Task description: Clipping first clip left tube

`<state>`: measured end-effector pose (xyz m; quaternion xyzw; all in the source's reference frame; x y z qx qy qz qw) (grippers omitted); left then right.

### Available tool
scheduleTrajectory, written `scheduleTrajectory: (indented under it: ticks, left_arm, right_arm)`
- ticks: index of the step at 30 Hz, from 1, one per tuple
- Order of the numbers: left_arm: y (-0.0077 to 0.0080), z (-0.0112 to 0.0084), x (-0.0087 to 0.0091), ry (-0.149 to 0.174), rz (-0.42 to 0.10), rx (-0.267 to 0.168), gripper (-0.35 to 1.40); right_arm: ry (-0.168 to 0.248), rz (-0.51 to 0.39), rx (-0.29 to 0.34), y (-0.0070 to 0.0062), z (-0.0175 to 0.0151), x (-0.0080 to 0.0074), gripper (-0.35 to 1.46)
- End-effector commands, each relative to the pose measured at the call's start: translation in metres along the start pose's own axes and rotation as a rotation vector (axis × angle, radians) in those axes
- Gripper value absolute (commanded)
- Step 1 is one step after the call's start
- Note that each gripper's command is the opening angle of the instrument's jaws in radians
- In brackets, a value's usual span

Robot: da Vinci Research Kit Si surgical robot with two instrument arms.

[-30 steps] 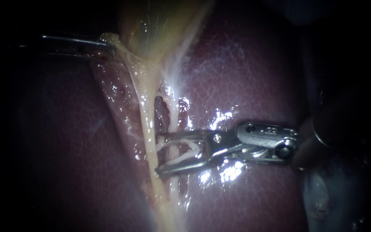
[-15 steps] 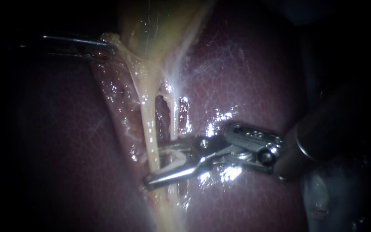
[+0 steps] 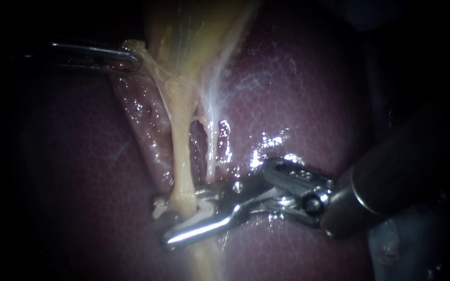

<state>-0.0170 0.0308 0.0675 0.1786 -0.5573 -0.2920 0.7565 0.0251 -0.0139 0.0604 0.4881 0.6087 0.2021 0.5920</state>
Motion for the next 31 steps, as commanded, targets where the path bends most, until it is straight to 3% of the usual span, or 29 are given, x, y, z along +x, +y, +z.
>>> scheduleTrajectory:
  ticks: [1, 6, 14, 31]
  left_arm:
    - [0.0000, 0.0000, 0.0000, 0.000, 0.000, 0.000, -0.35]
    - [0.0000, 0.0000, 0.0000, 0.000, 0.000, 0.000, -0.35]
    - [0.0001, 0.0000, 0.0001, 0.000, 0.000, 0.000, -0.35]
    - [0.0000, 0.0001, 0.0001, 0.000, 0.001, -0.001, -0.35]
  right_arm:
    - [0.002, 0.000, -0.006, 0.0000, 0.0000, 0.0000, 0.39]
    - [0.002, 0.000, -0.007, 0.0002, -0.0004, 0.0000, 0.21]
    - [0.003, 0.001, -0.006, 0.0001, -0.0008, 0.0001, -0.34]
    - [0.018, 0.008, -0.032, 0.0002, -0.0017, 0.0004, -0.35]
